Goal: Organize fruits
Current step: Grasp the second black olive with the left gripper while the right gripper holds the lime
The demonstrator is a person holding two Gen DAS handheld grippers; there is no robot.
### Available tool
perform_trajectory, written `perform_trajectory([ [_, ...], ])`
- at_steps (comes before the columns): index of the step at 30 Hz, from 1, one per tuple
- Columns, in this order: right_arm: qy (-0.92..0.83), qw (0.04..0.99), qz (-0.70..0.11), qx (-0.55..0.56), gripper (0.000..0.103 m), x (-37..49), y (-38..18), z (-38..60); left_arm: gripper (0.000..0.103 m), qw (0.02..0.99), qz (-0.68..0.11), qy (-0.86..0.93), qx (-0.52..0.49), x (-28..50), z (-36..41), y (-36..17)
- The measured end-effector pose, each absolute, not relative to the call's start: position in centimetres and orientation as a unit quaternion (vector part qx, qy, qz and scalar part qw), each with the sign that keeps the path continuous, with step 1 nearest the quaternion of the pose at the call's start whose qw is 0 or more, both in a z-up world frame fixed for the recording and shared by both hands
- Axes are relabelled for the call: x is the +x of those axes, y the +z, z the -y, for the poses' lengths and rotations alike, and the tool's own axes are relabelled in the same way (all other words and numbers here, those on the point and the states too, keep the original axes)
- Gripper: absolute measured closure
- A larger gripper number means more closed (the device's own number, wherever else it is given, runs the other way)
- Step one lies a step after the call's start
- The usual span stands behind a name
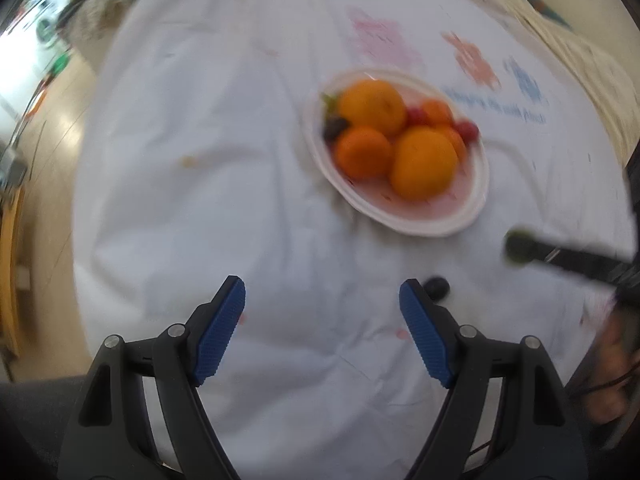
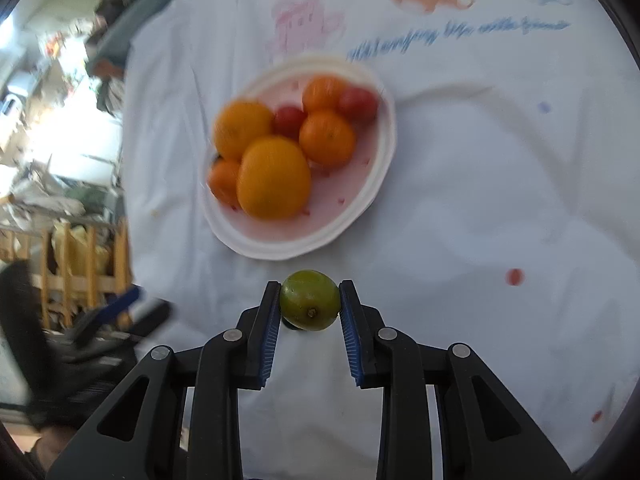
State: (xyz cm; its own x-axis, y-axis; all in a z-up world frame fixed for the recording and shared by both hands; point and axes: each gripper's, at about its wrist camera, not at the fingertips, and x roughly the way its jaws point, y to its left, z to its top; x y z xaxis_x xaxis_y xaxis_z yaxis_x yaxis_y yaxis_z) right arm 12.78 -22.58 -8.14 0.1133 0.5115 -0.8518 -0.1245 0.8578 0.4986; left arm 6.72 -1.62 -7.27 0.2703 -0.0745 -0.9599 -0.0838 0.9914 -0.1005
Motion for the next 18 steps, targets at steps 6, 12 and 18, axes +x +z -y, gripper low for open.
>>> perform_trajectory([
  [6,0.203,0.743,-0.612,0.177,0.072,12.3,-6.4,26.5,0.026,0.763,-0.643,-0.07,-0.008,7.8,6.5,-9.9],
  [12,0.187,0.74,-0.608,0.217,0.072,11.8,-7.3,28.1,0.057,0.745,-0.656,-0.114,0.037,9.1,10.6,-12.4],
  [18,0.184,0.734,-0.612,0.228,0.072,11.8,-7.7,29.2,0.082,0.753,-0.644,-0.131,0.044,9.7,11.8,-13.0],
])
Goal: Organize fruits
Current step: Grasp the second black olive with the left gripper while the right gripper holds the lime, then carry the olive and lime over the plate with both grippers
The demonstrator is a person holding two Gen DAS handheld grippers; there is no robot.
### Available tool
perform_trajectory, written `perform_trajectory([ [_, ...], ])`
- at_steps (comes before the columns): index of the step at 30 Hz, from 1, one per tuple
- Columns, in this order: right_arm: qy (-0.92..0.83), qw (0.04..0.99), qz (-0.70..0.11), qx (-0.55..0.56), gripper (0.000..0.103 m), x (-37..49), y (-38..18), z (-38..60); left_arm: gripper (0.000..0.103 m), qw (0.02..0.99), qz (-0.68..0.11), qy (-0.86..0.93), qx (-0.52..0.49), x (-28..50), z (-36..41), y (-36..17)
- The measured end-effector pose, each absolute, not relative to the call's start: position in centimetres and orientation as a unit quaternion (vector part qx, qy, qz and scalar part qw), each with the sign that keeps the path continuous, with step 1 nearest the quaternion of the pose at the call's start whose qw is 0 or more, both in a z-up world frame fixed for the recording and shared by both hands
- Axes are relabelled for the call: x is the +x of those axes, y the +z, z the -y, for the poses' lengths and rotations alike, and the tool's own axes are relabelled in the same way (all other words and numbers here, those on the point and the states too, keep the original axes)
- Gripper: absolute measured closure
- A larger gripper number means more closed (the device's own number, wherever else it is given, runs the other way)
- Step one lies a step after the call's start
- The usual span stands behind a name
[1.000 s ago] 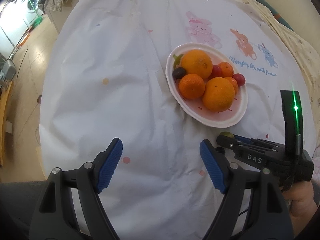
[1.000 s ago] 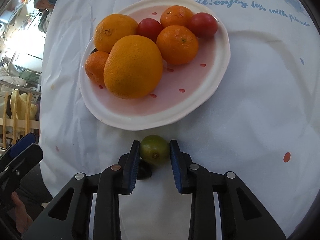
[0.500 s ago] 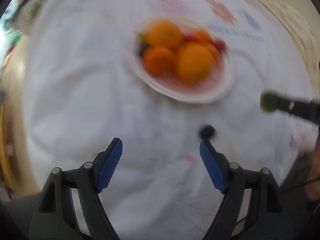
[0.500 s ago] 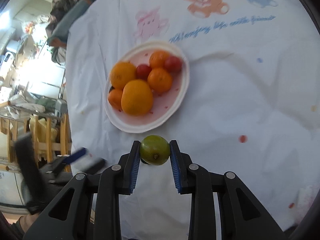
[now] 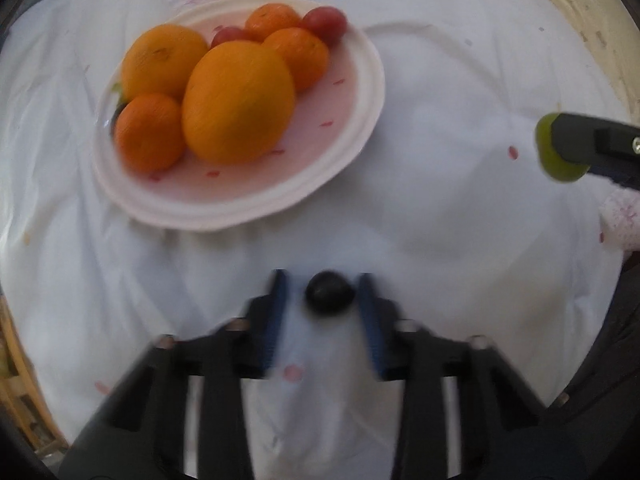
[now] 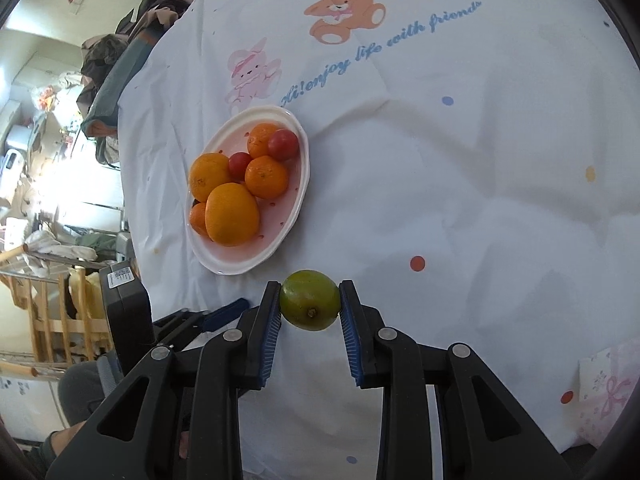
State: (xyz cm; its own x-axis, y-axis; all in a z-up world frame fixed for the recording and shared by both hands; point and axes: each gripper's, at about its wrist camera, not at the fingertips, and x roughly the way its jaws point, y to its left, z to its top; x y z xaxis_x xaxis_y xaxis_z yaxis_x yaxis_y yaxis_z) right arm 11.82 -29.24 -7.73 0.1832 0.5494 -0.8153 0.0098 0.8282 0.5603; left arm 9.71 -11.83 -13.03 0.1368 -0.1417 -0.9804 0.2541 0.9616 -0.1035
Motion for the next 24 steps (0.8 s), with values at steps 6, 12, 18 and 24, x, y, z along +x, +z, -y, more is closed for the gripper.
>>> perform_trajectory([
  [6,0.193,0.736,-0.608,0.229,0.072,12.2,-7.5,28.8,0.083,0.759,-0.635,-0.137,0.033,9.4,11.2,-11.8],
  [12,0.199,0.74,-0.602,0.224,0.072,12.1,-6.9,28.5,0.084,0.771,-0.625,-0.12,0.026,8.9,10.3,-9.0],
  [18,0.202,0.746,-0.592,0.228,0.072,11.8,-6.2,28.6,0.084,0.793,-0.603,-0.087,0.011,8.2,7.8,-6.0],
  [24,0.214,0.763,-0.559,0.244,0.072,12.0,-3.9,28.7,0.083,0.82,-0.571,-0.042,-0.001,8.8,3.2,-3.1],
])
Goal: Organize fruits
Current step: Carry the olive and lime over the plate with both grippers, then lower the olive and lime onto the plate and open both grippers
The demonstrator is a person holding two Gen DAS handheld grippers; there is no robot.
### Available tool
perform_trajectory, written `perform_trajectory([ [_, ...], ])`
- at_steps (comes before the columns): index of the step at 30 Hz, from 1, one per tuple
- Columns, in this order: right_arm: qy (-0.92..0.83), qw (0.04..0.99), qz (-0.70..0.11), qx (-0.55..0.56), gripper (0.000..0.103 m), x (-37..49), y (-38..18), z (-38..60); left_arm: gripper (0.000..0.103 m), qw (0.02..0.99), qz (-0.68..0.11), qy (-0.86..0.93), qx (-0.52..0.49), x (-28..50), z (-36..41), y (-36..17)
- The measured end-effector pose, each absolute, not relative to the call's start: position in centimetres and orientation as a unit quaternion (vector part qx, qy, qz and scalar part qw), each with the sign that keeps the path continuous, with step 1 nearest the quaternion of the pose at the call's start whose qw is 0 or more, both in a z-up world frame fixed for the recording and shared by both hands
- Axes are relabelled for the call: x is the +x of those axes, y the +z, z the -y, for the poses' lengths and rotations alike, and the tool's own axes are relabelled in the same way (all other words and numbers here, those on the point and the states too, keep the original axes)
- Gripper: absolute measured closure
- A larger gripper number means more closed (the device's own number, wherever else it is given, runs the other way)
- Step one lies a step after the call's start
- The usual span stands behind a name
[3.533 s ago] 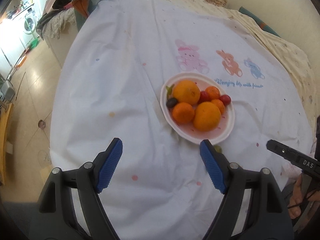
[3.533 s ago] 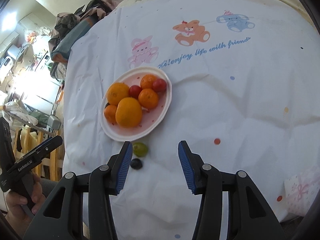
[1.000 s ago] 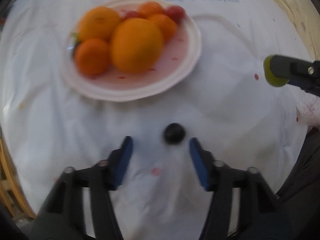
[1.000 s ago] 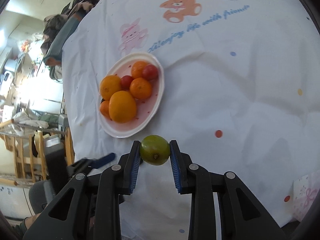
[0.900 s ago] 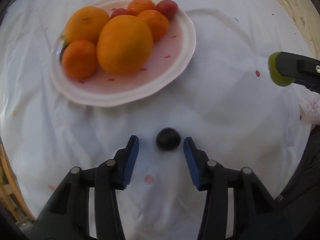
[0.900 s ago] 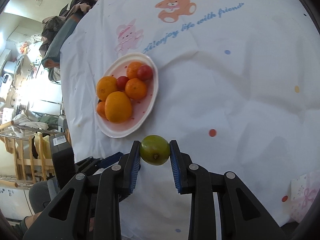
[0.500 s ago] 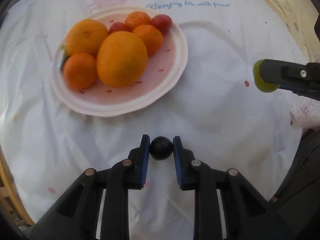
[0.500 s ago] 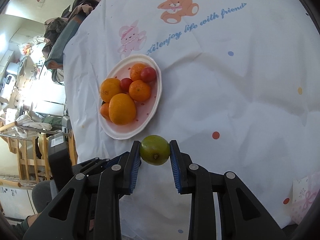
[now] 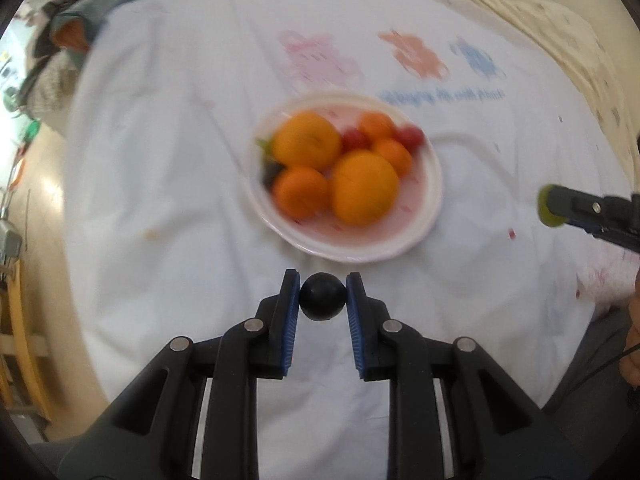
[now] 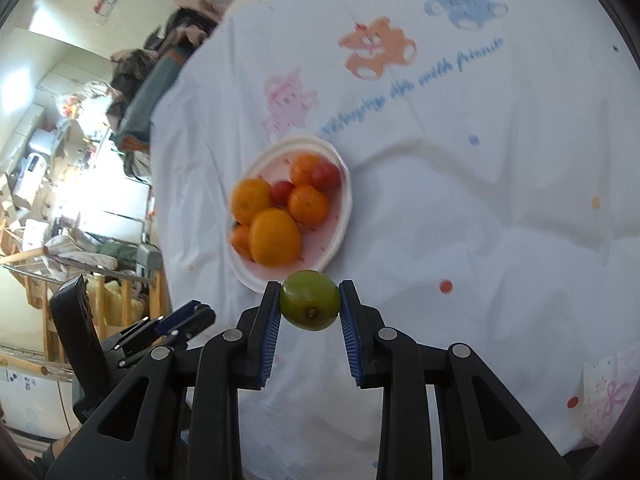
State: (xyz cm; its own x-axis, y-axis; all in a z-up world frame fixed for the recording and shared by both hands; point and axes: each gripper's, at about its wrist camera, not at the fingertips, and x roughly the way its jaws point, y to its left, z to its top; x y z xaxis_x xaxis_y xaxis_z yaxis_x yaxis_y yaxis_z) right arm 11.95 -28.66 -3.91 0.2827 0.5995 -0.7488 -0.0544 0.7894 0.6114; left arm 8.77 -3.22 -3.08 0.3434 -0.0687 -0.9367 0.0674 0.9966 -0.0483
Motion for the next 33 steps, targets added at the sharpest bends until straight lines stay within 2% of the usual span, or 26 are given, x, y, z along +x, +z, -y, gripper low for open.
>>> perform_trajectory([
  [9,0.239,0.762,-0.541,0.263,0.072,15.7,-3.4,26.8,0.083,0.838,-0.546,-0.014,-0.018,11.3,-0.4,-1.5],
  [22,0.217,0.728,-0.621,0.194,0.072,19.9,-11.1,21.1,0.083,0.824,-0.562,-0.036,-0.066,13.6,-0.2,-4.0],
  [31,0.206,0.723,-0.632,0.188,0.069,20.1,-12.4,20.7,0.083,0.819,-0.567,-0.025,-0.09,13.9,-0.9,-4.1],
  [33,0.204,0.722,-0.633,0.191,0.061,20.2,-12.5,20.8,0.083,0.817,-0.569,-0.024,-0.088,13.9,-0.8,-4.3],
])
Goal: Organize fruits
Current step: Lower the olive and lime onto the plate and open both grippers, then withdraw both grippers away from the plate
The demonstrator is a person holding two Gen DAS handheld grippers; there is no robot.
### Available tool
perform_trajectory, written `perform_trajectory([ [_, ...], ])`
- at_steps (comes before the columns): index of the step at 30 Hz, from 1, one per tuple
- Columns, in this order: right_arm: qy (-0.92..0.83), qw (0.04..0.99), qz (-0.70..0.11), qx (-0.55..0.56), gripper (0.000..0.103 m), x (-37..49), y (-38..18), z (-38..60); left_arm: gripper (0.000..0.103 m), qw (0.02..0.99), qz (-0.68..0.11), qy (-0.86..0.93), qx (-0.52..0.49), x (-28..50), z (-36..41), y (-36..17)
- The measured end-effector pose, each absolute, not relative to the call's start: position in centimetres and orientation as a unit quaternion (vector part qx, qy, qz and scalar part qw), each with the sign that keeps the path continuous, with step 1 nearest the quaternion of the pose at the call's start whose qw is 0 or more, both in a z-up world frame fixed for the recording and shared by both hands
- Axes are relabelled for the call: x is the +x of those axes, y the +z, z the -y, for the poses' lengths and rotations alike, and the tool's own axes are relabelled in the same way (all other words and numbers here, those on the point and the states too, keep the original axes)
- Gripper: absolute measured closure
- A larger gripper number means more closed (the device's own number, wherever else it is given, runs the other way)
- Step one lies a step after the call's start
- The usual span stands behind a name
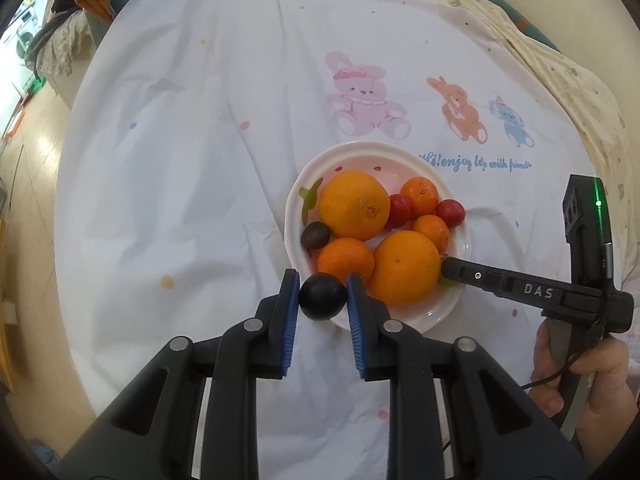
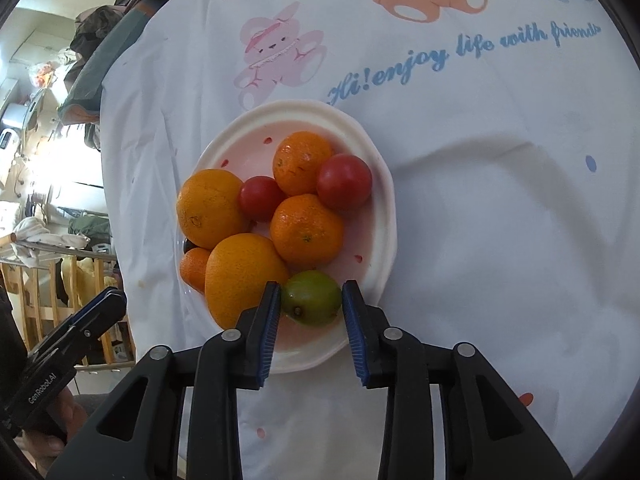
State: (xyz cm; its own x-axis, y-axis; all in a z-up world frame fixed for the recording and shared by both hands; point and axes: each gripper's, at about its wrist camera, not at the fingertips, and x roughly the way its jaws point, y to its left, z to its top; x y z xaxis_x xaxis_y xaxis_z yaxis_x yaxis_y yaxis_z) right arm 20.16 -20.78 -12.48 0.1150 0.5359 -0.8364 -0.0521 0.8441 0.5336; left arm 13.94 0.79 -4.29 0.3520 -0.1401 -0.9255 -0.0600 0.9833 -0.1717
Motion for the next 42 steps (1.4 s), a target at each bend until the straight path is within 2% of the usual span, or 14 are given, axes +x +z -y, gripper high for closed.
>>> perform_trajectory([
  [3,0.204,0.731,-0.622,0.193,0.048,20.1,-11.6,21.1,0.083,0.817,-0.571,-0.024,-0.082,13.9,-0.7,-4.6],
  [5,0.205,0.737,-0.611,0.202,0.043,19.9,-10.9,21.6,0.083,0.813,-0.576,-0.028,-0.078,13.8,-0.4,-5.0],
  [16,0.188,0.783,-0.543,0.237,0.038,17.2,-4.9,26.2,0.082,0.79,-0.61,-0.054,-0.029,14.1,4.4,-9.2],
  [22,0.187,0.787,-0.536,0.241,0.038,17.0,-4.7,26.9,0.081,0.79,-0.61,-0.056,-0.025,14.5,4.8,-10.1],
  [24,0.181,0.787,-0.54,0.239,0.038,17.1,-4.8,26.9,0.072,0.789,-0.611,-0.053,-0.013,14.3,5.0,-10.1],
  [26,0.182,0.784,-0.544,0.239,0.038,17.2,-5.0,26.7,0.052,0.792,-0.608,-0.058,-0.018,14.1,5.0,-9.8],
  [27,0.184,0.783,-0.545,0.237,0.038,17.2,-5.0,26.5,0.045,0.793,-0.605,-0.063,-0.019,13.9,5.1,-9.4],
  [28,0.186,0.783,-0.546,0.233,0.038,17.2,-5.0,26.4,0.032,0.795,-0.603,-0.065,-0.017,13.9,5.2,-9.2],
  [29,0.188,0.783,-0.547,0.227,0.038,17.1,-4.9,26.2,0.027,0.796,-0.601,-0.066,-0.016,13.7,5.2,-8.9],
  [34,0.195,0.788,-0.545,0.209,0.038,16.8,-4.4,25.6,0.027,0.809,-0.585,-0.053,-0.017,12.5,4.1,-6.7],
  [36,0.197,0.795,-0.541,0.191,0.024,16.3,-3.9,25.2,0.027,0.82,-0.572,-0.033,-0.02,11.9,3.2,-5.4],
  [37,0.197,0.801,-0.536,0.18,0.021,15.9,-3.6,25.0,0.027,0.827,-0.562,-0.029,-0.024,11.5,2.8,-4.6],
  [39,0.191,0.813,-0.524,0.167,0.018,14.9,-3.1,24.9,0.026,0.838,-0.545,-0.022,-0.03,10.6,2.0,-3.3],
  [42,0.193,0.815,-0.523,0.159,0.015,13.5,-3.1,24.7,0.015,0.858,-0.513,-0.01,-0.03,8.7,0.9,-1.5],
])
